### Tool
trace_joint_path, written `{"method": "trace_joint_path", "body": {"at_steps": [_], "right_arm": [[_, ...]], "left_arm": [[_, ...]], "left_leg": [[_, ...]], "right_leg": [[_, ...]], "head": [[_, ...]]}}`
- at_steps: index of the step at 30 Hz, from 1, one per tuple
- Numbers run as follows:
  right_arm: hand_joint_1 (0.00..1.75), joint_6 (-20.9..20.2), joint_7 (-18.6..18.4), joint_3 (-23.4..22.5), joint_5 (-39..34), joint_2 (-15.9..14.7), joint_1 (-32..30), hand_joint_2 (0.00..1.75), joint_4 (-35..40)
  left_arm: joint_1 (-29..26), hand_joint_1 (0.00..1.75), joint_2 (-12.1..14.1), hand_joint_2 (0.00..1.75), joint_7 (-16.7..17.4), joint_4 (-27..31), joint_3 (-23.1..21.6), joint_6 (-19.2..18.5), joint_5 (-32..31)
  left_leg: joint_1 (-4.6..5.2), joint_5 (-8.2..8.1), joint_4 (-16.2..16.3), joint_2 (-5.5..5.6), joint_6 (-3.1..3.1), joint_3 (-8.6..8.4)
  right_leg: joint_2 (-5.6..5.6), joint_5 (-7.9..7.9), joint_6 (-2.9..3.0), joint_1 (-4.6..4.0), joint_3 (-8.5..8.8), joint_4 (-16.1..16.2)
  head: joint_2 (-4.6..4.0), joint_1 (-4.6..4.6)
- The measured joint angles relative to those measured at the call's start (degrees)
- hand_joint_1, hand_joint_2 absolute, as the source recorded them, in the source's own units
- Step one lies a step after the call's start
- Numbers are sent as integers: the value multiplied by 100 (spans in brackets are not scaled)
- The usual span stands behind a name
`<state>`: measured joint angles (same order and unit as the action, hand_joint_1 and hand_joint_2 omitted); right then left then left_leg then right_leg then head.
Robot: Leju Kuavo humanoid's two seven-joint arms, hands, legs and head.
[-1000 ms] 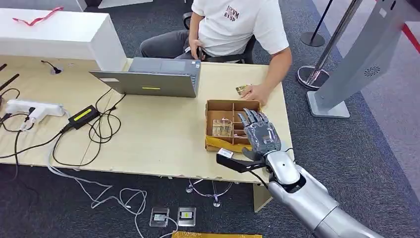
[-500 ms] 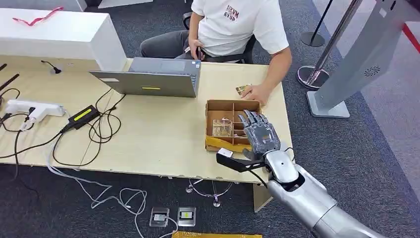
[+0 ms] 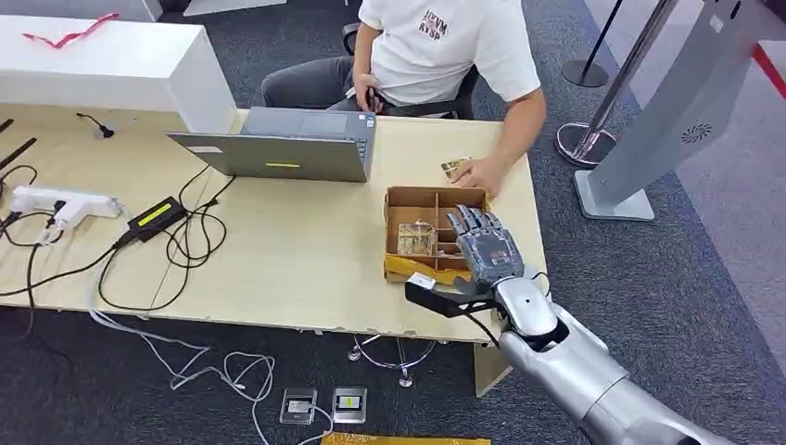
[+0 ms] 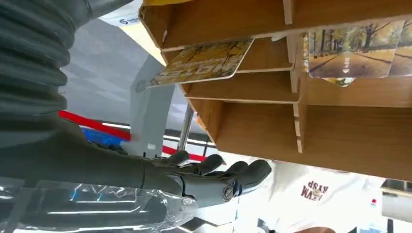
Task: Pass the card to the sensor for recognition and then transmit it.
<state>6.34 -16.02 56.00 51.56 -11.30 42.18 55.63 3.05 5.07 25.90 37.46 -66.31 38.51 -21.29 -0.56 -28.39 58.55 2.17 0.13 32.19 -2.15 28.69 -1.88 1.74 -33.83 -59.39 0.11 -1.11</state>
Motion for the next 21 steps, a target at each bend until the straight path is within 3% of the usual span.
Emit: {"method": "trace_joint_path", "body": {"at_steps": [17,18,19,20,21], "right_arm": [[3,227,109,125,-190,173,133,175,-527],[33,238,107,133,-203,182,145,175,-571],[84,249,107,136,-223,186,149,175,-601],[147,256,105,136,-240,186,151,175,-621],[159,260,103,136,-247,186,153,175,-643]], "left_arm": [[-83,0,-46,175,0,-2,293,0,-234],[-86,0,-48,175,0,-2,308,0,-254],[-86,0,-50,175,0,-2,324,0,-269],[-89,0,-50,175,0,-2,334,0,-275],[-95,0,-52,175,0,-2,348,0,-280]], "left_leg": [[0,0,0,1,0,0],[0,0,0,1,0,0],[0,0,0,1,0,0],[0,0,0,1,0,0],[0,0,0,1,0,0]], "right_leg": [[1,0,0,0,0,0],[0,0,0,0,0,0],[1,0,0,0,0,0],[1,0,0,0,0,0],[1,0,0,0,0,0]], "head": [[0,0],[0,2],[0,0],[0,2],[0,2]]}}
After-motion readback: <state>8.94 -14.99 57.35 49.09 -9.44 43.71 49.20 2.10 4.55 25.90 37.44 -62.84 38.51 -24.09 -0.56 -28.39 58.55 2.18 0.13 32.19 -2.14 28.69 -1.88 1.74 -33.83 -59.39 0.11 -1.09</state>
